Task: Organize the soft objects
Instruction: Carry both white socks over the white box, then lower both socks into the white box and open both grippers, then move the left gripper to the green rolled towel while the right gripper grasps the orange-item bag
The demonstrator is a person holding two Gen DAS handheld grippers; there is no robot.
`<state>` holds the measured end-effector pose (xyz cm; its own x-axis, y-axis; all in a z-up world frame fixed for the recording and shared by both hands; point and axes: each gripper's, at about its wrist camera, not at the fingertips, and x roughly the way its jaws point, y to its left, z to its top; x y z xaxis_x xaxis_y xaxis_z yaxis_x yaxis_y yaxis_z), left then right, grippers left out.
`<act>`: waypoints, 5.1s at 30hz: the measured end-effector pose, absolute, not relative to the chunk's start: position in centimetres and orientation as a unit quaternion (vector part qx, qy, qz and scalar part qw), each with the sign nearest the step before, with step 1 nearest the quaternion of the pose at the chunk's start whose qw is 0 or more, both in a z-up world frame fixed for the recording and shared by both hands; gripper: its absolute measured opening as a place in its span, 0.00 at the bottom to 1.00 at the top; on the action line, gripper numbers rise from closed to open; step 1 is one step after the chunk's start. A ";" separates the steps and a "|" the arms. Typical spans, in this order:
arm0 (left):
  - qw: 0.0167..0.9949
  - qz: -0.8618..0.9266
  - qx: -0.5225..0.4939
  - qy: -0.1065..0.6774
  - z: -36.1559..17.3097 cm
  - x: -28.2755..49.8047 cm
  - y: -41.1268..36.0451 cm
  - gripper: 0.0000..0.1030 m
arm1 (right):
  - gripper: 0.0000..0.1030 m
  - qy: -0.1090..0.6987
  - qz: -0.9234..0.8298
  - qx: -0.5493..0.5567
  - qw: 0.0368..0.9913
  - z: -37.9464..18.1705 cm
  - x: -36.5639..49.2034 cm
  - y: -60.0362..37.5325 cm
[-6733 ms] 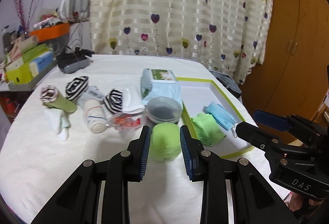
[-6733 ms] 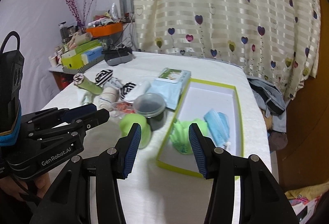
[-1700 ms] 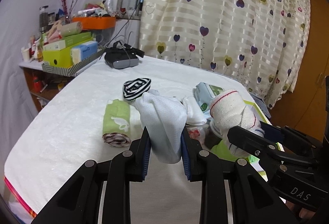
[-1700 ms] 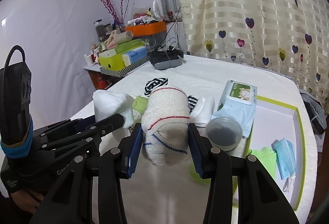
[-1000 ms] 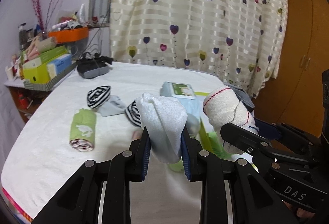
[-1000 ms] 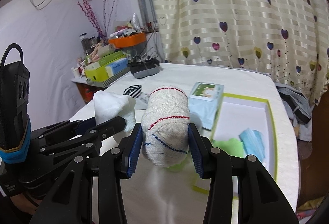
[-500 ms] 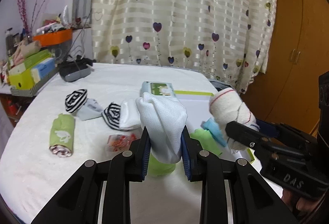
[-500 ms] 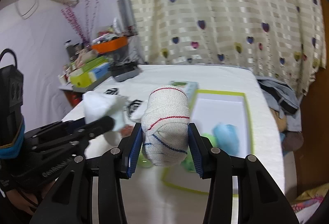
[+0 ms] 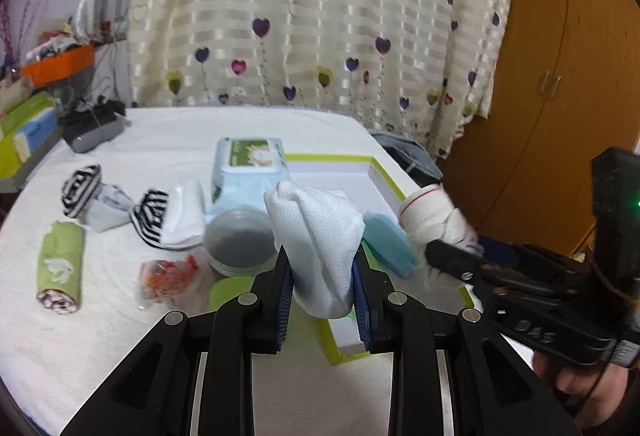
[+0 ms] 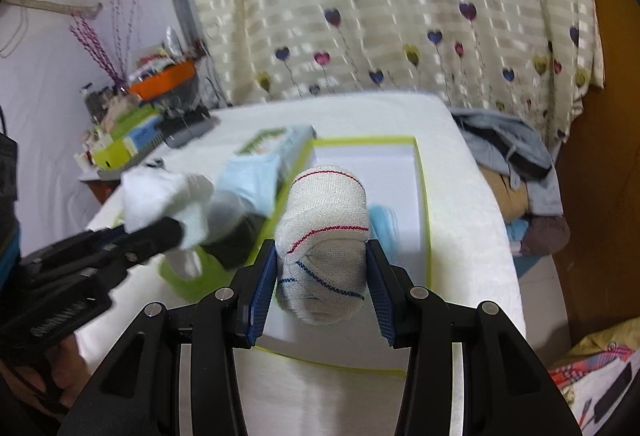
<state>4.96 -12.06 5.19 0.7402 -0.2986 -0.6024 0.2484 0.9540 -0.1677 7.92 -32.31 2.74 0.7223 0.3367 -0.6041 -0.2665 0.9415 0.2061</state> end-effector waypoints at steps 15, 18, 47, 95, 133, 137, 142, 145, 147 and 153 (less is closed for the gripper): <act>0.916 -0.170 -0.035 0.363 2.8 6.7 -13.6 0.25 | 0.44 0.394 0.139 0.035 0.908 -1.8 11.9 -32.7; 0.914 -0.172 -0.034 0.367 2.6 7.0 -13.9 0.25 | 0.45 0.389 0.135 0.041 0.910 -1.5 12.7 -33.2; 0.889 -0.225 -0.013 0.399 0.5 8.5 -17.9 0.42 | 0.46 0.346 0.135 0.045 0.927 0.8 10.6 -35.8; 0.937 -0.104 -0.080 0.323 4.3 2.3 -4.6 0.43 | 0.46 0.315 0.213 -0.034 0.924 4.5 4.6 -24.7; 0.931 0.019 -0.167 0.324 1.4 2.6 9.7 0.43 | 0.46 0.371 0.290 -0.161 0.867 0.9 9.9 -8.9; 0.930 0.019 -0.172 0.325 1.0 3.0 10.8 0.43 | 0.46 0.388 0.271 -0.186 0.861 -0.2 11.0 -7.4; 0.926 0.029 -0.183 0.328 0.4 3.7 12.4 0.43 | 0.46 0.406 0.248 -0.222 0.851 -1.7 12.2 -5.9; 0.924 0.033 -0.188 0.331 -0.1 4.0 13.1 0.43 | 0.46 0.408 0.230 -0.247 0.848 -2.3 12.7 -5.1; 0.922 0.035 -0.191 0.334 -0.4 4.3 13.6 0.43 | 0.46 0.405 0.222 -0.262 0.848 -2.5 12.8 -4.7; 0.919 0.036 -0.195 0.342 -1.0 5.2 14.1 0.43 | 0.29 0.395 0.208 -0.287 0.848 -2.8 13.1 -4.5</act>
